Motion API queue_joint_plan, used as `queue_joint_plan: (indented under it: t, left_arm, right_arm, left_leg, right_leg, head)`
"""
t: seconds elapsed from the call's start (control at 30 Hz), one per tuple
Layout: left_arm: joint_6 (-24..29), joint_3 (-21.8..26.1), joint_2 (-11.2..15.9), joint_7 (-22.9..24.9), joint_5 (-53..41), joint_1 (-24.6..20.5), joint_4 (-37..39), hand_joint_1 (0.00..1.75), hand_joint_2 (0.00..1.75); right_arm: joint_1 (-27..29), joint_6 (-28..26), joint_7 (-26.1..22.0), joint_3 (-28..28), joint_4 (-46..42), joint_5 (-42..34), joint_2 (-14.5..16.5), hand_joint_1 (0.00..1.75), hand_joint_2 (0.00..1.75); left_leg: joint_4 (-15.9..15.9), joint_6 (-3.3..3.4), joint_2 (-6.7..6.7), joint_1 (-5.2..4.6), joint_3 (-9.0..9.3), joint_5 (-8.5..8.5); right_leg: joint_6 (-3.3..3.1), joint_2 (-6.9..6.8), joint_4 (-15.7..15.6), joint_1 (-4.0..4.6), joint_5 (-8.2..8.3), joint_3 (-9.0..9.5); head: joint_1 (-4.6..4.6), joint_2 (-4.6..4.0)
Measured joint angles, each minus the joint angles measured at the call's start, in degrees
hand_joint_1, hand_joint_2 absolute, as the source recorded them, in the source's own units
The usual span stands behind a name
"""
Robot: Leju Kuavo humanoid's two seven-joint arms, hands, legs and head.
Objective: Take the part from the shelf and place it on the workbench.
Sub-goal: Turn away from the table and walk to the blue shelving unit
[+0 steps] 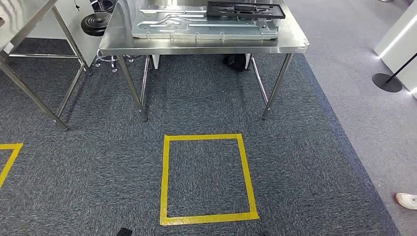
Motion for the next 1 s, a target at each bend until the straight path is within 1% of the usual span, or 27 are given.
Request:
queue_joint_plan:
  t: [0.03,0.07,0.1,0.13,0.17,0.2,0.23,0.3,0.33,0.37,0.4,0.43,0.47,0.5,0.53,0.57,0.6,0.63,0.67,0.7,0.73,0.8,0.87,0.93,1.0]
  left_arm:
    - [0.01,0.01,0.0,0.02,0.0,0.01,-0.01,0.0,1.75]
    - [0.01,0.01,-0.02,0.03,0.0,0.01,-0.01,0.0,1.75]
    - [0.01,0.01,-0.05,0.04,0.0,0.01,-0.01,0.0,1.75]
    - [0.01,0.01,-0.13,0.05,0.0,0.01,-0.01,0.0,1.75]
    - [0.02,0.01,-0.19,0.05,0.0,-0.03,0.0,0.0,1.75]
    - [0.03,0.01,-0.25,0.06,0.0,-0.06,0.01,0.0,1.75]
    - [0.04,0.01,-0.31,0.06,0.0,-0.1,0.01,0.0,1.75]
    - [0.06,0.01,-0.34,0.06,0.0,-0.14,0.01,0.0,1.75]
    - [0.08,0.01,-0.34,0.06,0.0,-0.15,0.01,0.0,1.75]
    - [0.08,0.01,-0.33,0.06,0.0,-0.15,0.01,0.0,1.75]
    - [0.09,0.01,-0.31,0.06,0.0,-0.14,0.01,0.0,1.75]
    - [0.09,0.01,-0.3,0.07,0.0,-0.1,0.01,0.0,1.75]
    - [0.09,0.01,-0.29,0.07,0.0,-0.03,0.01,0.0,1.75]
    - [0.09,0.01,-0.28,0.07,0.0,0.06,0.01,0.0,1.75]
    - [0.09,0.01,-0.27,0.07,0.0,0.12,0.01,0.0,1.75]
    - [0.09,0.01,-0.25,0.07,0.0,0.14,0.01,0.0,1.75]
    - [0.09,0.01,-0.22,0.07,0.0,0.12,0.01,0.0,1.75]
    - [0.08,0.01,-0.19,0.07,0.0,0.05,0.01,0.0,1.75]
    - [0.08,0.01,-0.17,0.07,0.0,0.0,0.01,0.0,1.75]
    - [0.07,0.01,-0.16,0.07,0.0,-0.02,0.01,0.0,1.75]
    - [0.07,0.02,-0.16,0.07,0.0,0.0,0.01,0.0,1.75]
    - [0.08,0.04,-0.14,0.07,0.0,0.07,0.01,0.0,1.75]
    - [0.09,0.05,-0.13,0.07,0.0,0.0,0.01,0.0,1.75]
    - [0.09,0.05,-0.14,0.07,0.0,-0.07,0.01,0.0,1.75]
    - [0.09,0.05,-0.14,0.07,0.0,-0.08,0.01,0.0,1.75]
  right_arm:
    - [0.01,0.01,0.03,0.0,0.0,0.02,0.0,0.0,1.75]
    - [0.01,0.01,0.06,0.0,-0.01,0.05,0.0,0.0,1.75]
    - [0.01,0.0,0.09,0.0,-0.01,0.09,-0.01,0.0,1.75]
    - [-0.02,-0.01,0.12,0.01,-0.02,0.13,-0.11,0.0,1.75]
    - [-0.07,-0.02,0.13,0.02,-0.02,0.15,-0.19,0.0,1.75]
    - [-0.12,-0.03,0.13,0.04,-0.02,0.15,-0.26,0.0,1.75]
    - [-0.12,-0.03,0.13,0.06,-0.02,0.15,-0.33,0.0,1.75]
    - [-0.04,-0.02,0.15,0.09,-0.02,0.15,-0.29,0.0,1.75]
    - [-0.03,-0.01,0.16,0.1,-0.02,0.15,-0.27,0.0,1.75]
    - [-0.06,-0.01,0.17,0.12,-0.02,0.15,-0.26,0.0,1.75]
    - [-0.09,-0.01,0.17,0.14,-0.02,0.15,-0.24,0.0,1.75]
    - [-0.12,-0.02,0.17,0.15,-0.02,0.15,-0.24,0.0,1.75]
    - [-0.12,-0.02,0.18,0.16,-0.02,0.15,-0.24,0.0,1.75]
    - [-0.1,-0.02,0.18,0.17,-0.02,0.15,-0.24,0.0,1.75]
    - [-0.07,-0.01,0.18,0.18,-0.02,0.16,-0.22,0.0,1.75]
    - [-0.05,-0.01,0.19,0.19,-0.01,0.16,-0.19,0.0,1.75]
    - [-0.04,0.0,0.18,0.22,-0.01,0.16,-0.15,0.0,1.75]
    - [-0.06,0.01,0.17,0.26,0.0,0.16,-0.11,0.0,1.75]
    - [-0.1,0.01,0.18,0.32,0.0,0.15,-0.09,0.0,1.75]
    - [-0.14,0.01,0.18,0.37,0.0,0.15,-0.09,0.0,1.75]
    - [-0.17,0.01,0.19,0.4,0.0,0.15,-0.09,0.0,1.75]
    - [-0.17,0.0,0.19,0.43,0.0,0.15,-0.09,0.0,1.75]
    - [-0.14,-0.01,0.19,0.44,0.0,0.15,-0.1,0.0,1.75]
    - [-0.14,-0.02,0.19,0.44,0.0,0.15,-0.11,0.0,1.75]
    - [-0.14,-0.02,0.19,0.44,0.0,0.15,-0.11,0.0,1.75]
  left_leg:
    - [0.08,-0.01,-0.01,-0.08,-0.17,0.1]
    - [0.13,-0.03,-0.05,-0.17,-0.2,0.15]
    - [0.14,-0.06,-0.08,-0.23,-0.17,0.19]
    - [0.18,-0.17,-0.1,-0.39,-0.17,0.22]
    - [0.24,-0.34,-0.08,-0.5,-0.27,0.28]
    - [0.29,-0.56,-0.04,-0.55,-0.42,0.35]
    - [0.3,-0.84,0.01,-0.61,-0.56,0.45]
    - [0.36,-1.44,0.02,-0.62,-0.71,0.43]
    - [1.09,-1.7,-0.04,-0.65,-1.04,-0.2]
    - [3.03,-1.98,-0.12,-0.63,-1.89,-1.51]
    - [6.26,-2.21,-0.2,-0.49,-3.32,-3.42]
    - [10.32,-2.46,-0.23,-0.35,-5.15,-5.47]
    - [14.2,-2.7,-0.24,-0.18,-6.9,-7.03]
    - [16.56,-2.91,-0.23,-0.01,-7.98,-7.57]
    - [16.7,-3.08,-0.23,0.14,-8.01,-6.93]
    - [14.41,-3.2,-0.22,0.28,-6.87,-5.24]
    - [10.47,-3.27,-0.21,0.43,-4.9,-3.08]
    - [6.5,-3.24,-0.23,0.44,-2.97,-1.62]
    - [3.49,-2.99,-0.29,0.44,-1.57,-0.66]
    - [1.88,-2.7,-0.36,0.39,-0.91,-0.38]
    - [1.53,-2.32,-0.44,0.24,-0.91,-0.56]
    - [1.42,-1.5,-0.46,0.22,-1.15,-0.15]
    - [1.16,-0.79,-0.43,0.36,-1.25,0.28]
    - [1.08,-0.56,-0.41,0.42,-1.29,0.44]
    - [1.08,-0.53,-0.41,0.42,-1.31,0.45]
  right_leg:
    - [-0.11,0.01,-0.6,0.01,0.71,0.81]
    - [-0.4,0.03,-3.58,0.08,2.33,2.75]
    - [-0.88,0.06,-7.97,0.22,4.28,5.33]
    - [-1.46,0.07,-12.23,0.41,5.65,7.72]
    - [-1.93,0.05,-15.39,0.6,6.49,9.31]
    - [-2.28,0.05,-17.13,0.75,6.76,10.06]
    - [-2.44,0.04,-17.64,0.84,6.64,10.12]
    - [-2.78,0.01,-18.29,0.63,7.09,10.05]
    - [-3.04,-0.04,-18.73,0.43,7.4,10.13]
    - [-3.28,-0.11,-19.16,0.21,7.7,10.19]
    - [-3.42,-0.17,-19.34,0.11,7.89,10.17]
    - [-3.53,-0.18,-19.3,0.08,7.95,10.0]
    - [-3.54,-0.19,-19.13,0.1,7.96,9.79]
    - [-3.53,-0.19,-18.91,0.11,7.95,9.61]
    - [-3.47,-0.17,-18.66,0.1,7.92,9.45]
    - [-3.36,-0.13,-18.37,0.06,7.84,9.34]
    - [-3.17,-0.07,-18.02,0.01,7.71,9.26]
    - [-2.88,-0.02,-17.62,0.07,7.52,9.13]
    - [-2.56,0.03,-17.24,0.14,7.38,8.97]
    - [-2.25,0.07,-16.97,0.24,7.3,8.78]
    - [-1.92,0.09,-16.84,0.3,7.34,8.61]
    - [-1.32,0.12,-16.71,0.15,7.43,8.4]
    - [-0.82,0.13,-15.66,0.01,6.49,7.94]
    - [-0.64,0.14,-14.74,-0.03,5.62,7.55]
    - [-0.62,0.14,-14.53,-0.03,5.44,7.45]
  head:
    - [0.0,-0.01]
    - [0.0,-0.01]
    - [0.0,0.0]
    - [0.0,0.0]
    - [0.0,0.01]
    - [0.0,0.01]
    - [0.0,0.0]
    - [0.0,0.0]
    - [0.0,0.0]
    - [0.0,0.01]
    - [0.0,0.01]
    - [0.0,0.01]
    - [-0.01,0.01]
    - [-0.01,0.0]
    - [-0.01,0.0]
    - [-0.01,0.0]
    - [0.0,0.0]
    - [0.0,0.0]
    - [0.0,0.0]
    - [0.0,0.0]
    - [0.0,0.0]
    - [0.0,0.01]
    - [0.0,0.01]
    - [0.0,0.01]
    - [0.0,0.01]
